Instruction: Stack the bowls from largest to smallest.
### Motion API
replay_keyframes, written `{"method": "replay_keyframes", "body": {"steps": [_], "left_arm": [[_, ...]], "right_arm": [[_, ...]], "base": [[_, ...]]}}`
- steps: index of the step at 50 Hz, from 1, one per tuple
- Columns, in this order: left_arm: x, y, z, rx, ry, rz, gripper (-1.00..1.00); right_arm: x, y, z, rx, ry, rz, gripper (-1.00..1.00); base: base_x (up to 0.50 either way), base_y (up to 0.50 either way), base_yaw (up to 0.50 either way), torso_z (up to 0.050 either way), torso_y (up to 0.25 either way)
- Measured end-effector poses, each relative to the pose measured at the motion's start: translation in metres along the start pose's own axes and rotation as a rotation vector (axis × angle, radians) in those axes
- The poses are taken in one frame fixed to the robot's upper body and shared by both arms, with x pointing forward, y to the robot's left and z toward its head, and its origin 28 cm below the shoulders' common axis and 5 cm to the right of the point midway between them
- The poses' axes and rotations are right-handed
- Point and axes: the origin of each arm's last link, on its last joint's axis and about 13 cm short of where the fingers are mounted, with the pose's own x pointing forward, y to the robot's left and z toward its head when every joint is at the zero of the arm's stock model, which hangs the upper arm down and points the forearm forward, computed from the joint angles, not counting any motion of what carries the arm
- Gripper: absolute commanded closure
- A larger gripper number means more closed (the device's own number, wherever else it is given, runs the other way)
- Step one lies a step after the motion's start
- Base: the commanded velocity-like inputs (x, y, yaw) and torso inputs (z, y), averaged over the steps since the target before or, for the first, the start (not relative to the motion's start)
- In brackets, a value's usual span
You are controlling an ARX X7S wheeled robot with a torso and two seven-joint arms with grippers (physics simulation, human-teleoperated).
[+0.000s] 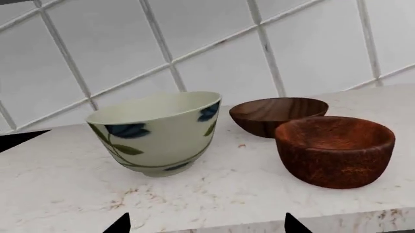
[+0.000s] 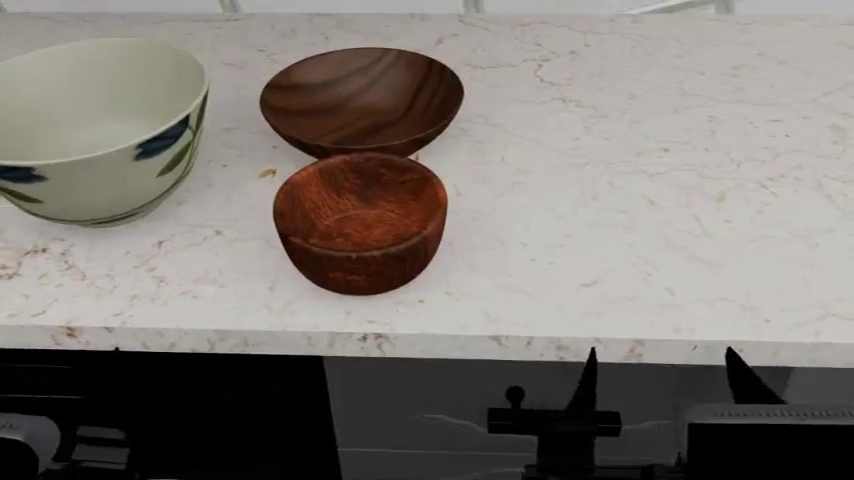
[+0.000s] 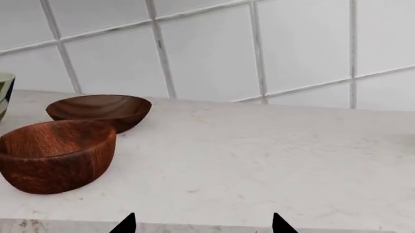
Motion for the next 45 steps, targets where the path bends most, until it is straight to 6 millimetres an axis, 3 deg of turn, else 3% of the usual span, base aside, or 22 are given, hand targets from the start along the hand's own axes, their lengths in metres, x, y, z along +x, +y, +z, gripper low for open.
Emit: {"method": "replay_keyframes", "body": {"steps": [19, 45], "left_arm": [[-0.02, 0.045, 0.033, -0.005, 0.045, 0.05, -1.0], [-0.039, 0.07, 0.054, 0.006, 0.05, 0.115, -1.0]], "right_arm": [[-0.02, -0.023, 0.037, 0.012, -0.023, -0.049, -1.0], [-0.035, -0.034, 0.059, -0.041, -0.102, -0.088, -1.0]], "base": [[0.0, 0.0, 0.0, 0.0, 0.0], [0.4, 0.35, 0.0, 0.0, 0.0]]}}
